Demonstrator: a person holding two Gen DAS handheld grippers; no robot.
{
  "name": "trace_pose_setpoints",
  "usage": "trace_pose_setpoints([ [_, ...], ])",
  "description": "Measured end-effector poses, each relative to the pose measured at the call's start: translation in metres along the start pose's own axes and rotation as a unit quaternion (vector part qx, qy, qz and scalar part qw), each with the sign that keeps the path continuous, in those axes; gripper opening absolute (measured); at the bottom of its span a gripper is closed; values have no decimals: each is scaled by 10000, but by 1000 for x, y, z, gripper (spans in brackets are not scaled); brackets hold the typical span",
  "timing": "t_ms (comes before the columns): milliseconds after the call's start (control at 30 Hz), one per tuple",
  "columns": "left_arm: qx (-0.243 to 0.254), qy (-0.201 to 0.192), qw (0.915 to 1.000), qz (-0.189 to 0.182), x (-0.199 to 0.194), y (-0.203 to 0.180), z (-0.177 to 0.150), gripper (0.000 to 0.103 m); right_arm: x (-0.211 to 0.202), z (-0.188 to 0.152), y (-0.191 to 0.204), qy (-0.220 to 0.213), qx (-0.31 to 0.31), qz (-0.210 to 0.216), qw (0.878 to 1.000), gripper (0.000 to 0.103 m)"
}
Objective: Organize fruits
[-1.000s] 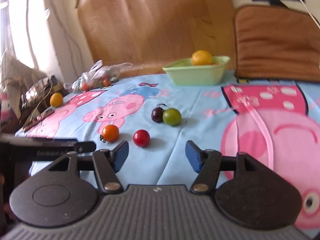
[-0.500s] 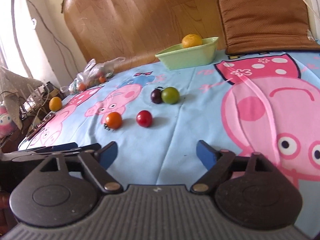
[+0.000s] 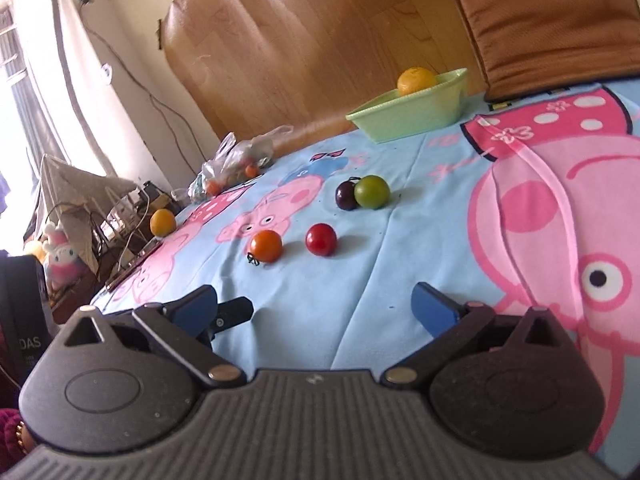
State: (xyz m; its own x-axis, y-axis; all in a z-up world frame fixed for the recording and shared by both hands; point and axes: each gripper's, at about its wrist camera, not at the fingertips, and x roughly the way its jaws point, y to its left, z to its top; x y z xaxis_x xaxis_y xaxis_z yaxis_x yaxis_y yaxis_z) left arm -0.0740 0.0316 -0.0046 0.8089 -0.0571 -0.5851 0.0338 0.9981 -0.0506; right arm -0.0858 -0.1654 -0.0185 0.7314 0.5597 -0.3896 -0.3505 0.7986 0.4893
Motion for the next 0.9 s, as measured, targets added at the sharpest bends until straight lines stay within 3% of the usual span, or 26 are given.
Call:
trace_pose_setpoints([
  [233, -258, -28, 9996, 59, -7, -4, -4, 103, -1, 3, -6, 44, -15, 112, 9999, 101],
  [367, -284, -32, 9996, 75, -9, -7, -6, 103, -3, 4, -7, 11, -140, -168, 9998, 74],
  [467, -279, -72, 9995, 86, -12, -10, -10, 103, -4, 3, -8, -74, -170, -268, 9995, 66],
  [667, -412, -227, 9989, -31, -16, -7, -15, 103, 0, 4, -13, -142, -176, -418, 9989, 59],
  [900, -218, -274, 9994, 19, -17, -13, -18, 103, 3, 6, -12, -135, -246, -483, 9984, 55],
])
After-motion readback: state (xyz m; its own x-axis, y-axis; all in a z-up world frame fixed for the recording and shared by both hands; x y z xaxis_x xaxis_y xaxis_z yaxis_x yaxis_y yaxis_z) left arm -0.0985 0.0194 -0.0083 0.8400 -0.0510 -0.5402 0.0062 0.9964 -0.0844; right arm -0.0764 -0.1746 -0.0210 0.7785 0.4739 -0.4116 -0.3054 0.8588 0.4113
